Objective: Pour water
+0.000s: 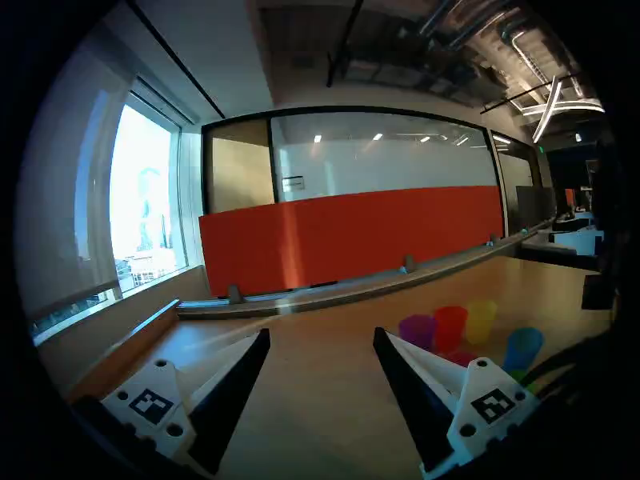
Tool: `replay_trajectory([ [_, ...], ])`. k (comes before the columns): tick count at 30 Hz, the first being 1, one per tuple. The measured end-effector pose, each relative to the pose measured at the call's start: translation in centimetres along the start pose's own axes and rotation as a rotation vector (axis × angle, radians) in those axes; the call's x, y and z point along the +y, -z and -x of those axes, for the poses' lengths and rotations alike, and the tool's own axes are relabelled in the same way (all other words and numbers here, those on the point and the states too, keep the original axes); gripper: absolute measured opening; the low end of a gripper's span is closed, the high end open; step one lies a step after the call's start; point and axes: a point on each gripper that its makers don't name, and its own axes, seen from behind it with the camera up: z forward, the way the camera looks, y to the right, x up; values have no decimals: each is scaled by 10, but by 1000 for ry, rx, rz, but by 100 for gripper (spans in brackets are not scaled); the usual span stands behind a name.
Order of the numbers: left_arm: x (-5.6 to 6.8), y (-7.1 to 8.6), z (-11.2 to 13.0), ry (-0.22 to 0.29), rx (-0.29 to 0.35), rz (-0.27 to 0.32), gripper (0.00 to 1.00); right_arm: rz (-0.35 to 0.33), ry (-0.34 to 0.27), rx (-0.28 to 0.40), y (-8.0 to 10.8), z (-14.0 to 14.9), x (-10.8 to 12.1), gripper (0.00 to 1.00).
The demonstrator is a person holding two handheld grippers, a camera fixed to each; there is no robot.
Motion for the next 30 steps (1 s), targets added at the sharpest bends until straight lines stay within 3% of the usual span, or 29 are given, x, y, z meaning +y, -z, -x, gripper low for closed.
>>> replay_trajectory([
  [8, 0, 3, -9, 77, 29, -10, 96, 78, -9, 59, 6, -15, 16, 99],
  [23, 7, 10, -10, 89, 66, -30, 96, 128, -20, 73, 6, -11, 26, 99],
  [30, 6, 12, -3, 113, 82, -56, 96, 109, -28, 74, 8, -7, 22, 99],
])
